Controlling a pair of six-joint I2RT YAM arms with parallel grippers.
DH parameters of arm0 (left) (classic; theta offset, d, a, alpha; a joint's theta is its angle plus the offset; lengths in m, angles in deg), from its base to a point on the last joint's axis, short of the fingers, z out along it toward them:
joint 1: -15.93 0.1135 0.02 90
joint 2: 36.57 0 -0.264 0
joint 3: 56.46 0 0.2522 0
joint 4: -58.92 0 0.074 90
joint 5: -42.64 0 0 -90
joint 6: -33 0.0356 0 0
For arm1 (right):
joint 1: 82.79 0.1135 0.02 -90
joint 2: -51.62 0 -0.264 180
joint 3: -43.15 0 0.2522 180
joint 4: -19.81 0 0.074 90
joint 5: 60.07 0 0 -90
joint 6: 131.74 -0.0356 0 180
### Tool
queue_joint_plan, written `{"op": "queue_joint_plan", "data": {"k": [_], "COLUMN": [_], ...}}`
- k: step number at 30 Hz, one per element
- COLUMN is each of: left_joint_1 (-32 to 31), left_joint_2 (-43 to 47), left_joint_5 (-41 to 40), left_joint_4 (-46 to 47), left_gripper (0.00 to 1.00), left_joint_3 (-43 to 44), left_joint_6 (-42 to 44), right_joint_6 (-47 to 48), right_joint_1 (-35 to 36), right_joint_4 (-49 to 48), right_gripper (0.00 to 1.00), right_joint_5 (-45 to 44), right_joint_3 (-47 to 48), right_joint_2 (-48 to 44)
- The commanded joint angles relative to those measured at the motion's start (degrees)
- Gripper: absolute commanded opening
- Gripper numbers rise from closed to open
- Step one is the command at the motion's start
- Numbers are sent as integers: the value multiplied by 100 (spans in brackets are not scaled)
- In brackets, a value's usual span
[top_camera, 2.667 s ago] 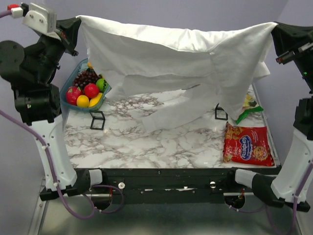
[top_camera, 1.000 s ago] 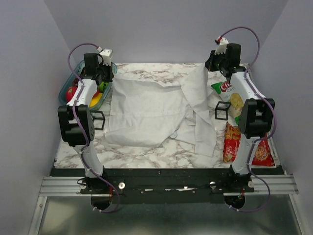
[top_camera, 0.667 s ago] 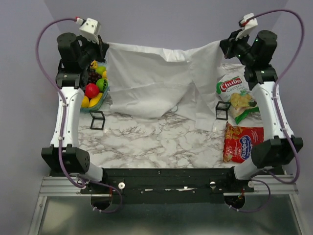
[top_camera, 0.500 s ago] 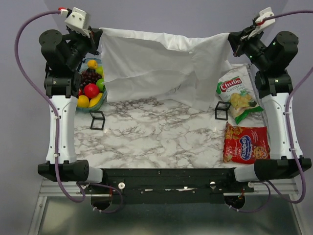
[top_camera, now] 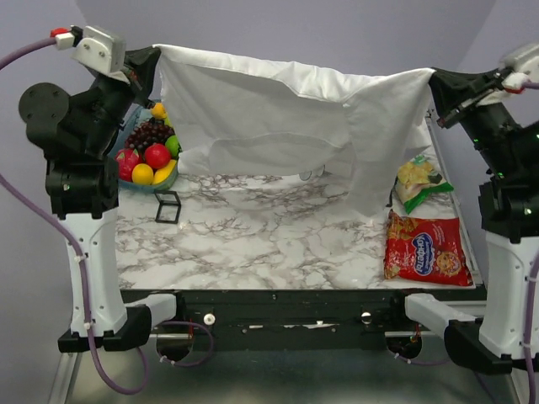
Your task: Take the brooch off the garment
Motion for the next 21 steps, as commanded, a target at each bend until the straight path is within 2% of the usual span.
{"op": "queue_joint_plan", "data": {"k": [1,5,8,15,19,21], "left_joint_1": [15,111,147,77,-11,-73], "left_joint_2": [380,266,265,196,-627,-1121], "left_joint_5": [-48,-66,-57,-346,-443,-452], "left_joint_4": [166,280,342,658,939,1009], "left_gripper": [0,0,0,0,0,0], "left_joint_3": [693,1301,1119,-1297,-2614,-2828], "left_joint_6": [-52,-482,-510,-132,297,755], "right_joint_6": [-137,-357,-288,-147,-138,-138], "right_joint_1": [-17,-17,-17,-17,-17,-9], "right_joint_4": [14,340,296,-230,-626,-671], "right_gripper": [1,1,1,1,1,1], "right_joint_5": [122,-8,-159,86,376,665], "right_joint_3": [666,1702,1934,37,-974,-1502], "right_joint_2": [-326,-64,34,-54,384,961]}}
